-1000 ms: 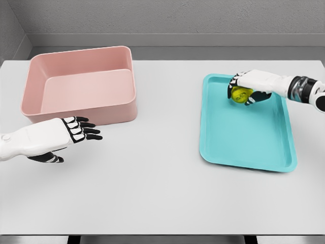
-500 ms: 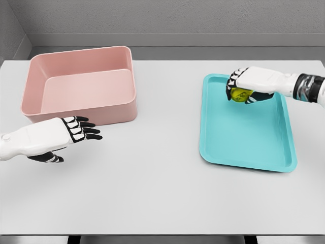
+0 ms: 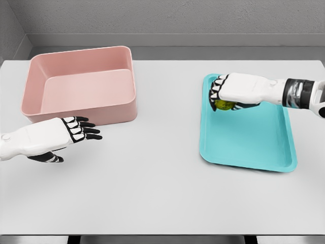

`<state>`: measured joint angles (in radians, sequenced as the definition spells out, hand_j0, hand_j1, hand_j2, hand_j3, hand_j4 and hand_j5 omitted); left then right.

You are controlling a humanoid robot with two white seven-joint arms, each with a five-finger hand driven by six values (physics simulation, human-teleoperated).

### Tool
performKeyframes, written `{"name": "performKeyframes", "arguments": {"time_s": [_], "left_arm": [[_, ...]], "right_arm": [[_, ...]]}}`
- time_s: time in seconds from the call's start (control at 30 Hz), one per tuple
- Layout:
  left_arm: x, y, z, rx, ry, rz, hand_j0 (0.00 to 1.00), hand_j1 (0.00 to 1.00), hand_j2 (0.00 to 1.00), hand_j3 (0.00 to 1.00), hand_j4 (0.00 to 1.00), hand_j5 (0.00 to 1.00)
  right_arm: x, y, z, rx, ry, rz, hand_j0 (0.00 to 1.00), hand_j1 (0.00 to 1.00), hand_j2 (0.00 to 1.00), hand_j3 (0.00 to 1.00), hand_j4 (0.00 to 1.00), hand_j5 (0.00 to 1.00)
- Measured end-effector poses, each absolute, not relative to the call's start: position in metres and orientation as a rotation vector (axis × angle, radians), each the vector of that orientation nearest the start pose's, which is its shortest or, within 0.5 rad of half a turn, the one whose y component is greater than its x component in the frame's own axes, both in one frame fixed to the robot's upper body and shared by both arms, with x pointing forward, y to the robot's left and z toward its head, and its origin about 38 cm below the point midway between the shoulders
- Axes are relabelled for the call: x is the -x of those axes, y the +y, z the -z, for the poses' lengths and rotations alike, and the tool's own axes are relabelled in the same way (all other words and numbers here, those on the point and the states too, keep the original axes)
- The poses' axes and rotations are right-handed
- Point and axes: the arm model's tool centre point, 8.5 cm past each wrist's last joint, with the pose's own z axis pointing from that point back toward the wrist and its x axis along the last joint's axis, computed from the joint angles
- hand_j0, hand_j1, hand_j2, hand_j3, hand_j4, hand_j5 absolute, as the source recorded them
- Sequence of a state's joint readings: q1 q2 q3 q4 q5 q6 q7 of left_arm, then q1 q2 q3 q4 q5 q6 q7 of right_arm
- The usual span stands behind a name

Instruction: Put the tennis from the blue tray into the pink basket with both arms

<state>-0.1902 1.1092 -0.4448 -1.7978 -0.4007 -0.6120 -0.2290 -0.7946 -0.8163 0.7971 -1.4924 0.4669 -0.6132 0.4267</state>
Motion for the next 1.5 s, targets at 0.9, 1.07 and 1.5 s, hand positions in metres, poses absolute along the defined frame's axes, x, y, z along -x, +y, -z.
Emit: {"name": "performKeyframes", "arguments": {"time_s": [0.9,1.07,1.5], "left_arm": [[-0.325,0.329,-0.202,-0.349,-1.536,2.101,1.0,1.0,1.0,1.0,1.0,1.0],[-0.325,0.329,-0.202,-0.35,-1.535,2.102,1.0,1.0,1.0,1.0,1.0,1.0],[-0.325,0.329,-0.202,-0.35,-1.534,2.101,1.0,1.0,1.0,1.0,1.0,1.0]], "right_arm": [[-0.389,-0.173,-0.23,-0.518,1.666,2.699,0.42,0.42,0.42,0.42,0.42,0.42],[-0.386,-0.154,-0.224,-0.485,1.675,2.672,0.42,0.42,0.42,0.42,0.42,0.42],[-0.376,-0.109,-0.206,-0.416,1.668,2.619,0.42,0.42,0.42,0.42,0.42,0.42]]}}
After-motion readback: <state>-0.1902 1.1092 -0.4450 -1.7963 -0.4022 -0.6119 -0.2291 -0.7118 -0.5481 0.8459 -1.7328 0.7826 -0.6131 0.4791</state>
